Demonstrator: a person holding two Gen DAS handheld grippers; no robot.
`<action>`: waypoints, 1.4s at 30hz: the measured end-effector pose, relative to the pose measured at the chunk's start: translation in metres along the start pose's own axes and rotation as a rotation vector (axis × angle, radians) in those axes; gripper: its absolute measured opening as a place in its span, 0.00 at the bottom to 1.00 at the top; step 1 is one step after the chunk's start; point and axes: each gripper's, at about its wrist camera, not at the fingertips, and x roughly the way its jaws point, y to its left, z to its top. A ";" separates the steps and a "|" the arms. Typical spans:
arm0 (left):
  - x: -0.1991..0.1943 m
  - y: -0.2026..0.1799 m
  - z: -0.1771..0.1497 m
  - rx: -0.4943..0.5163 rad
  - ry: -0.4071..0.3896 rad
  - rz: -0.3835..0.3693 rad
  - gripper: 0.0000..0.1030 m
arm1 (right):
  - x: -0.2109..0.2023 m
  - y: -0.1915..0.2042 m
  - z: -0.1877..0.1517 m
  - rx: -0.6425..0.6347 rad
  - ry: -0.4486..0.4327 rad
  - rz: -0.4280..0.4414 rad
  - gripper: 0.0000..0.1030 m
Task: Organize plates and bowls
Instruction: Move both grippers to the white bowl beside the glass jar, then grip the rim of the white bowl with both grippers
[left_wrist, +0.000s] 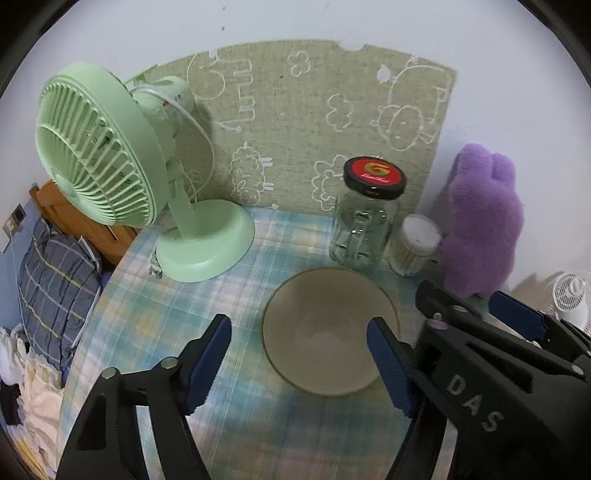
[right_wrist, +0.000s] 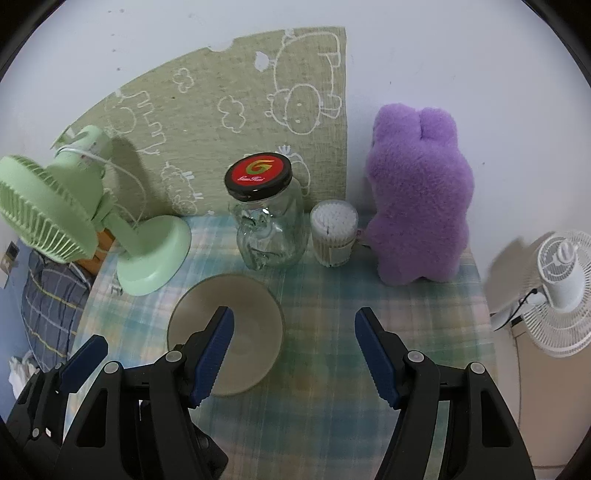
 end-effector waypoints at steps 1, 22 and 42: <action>0.006 0.001 0.001 -0.007 0.007 0.005 0.70 | 0.003 -0.001 0.001 0.004 0.001 0.001 0.69; 0.086 0.003 -0.002 0.016 0.108 0.097 0.38 | 0.087 0.003 0.001 -0.008 0.094 0.067 0.43; 0.098 0.013 -0.009 0.002 0.171 0.089 0.21 | 0.100 0.017 -0.002 -0.040 0.139 0.052 0.18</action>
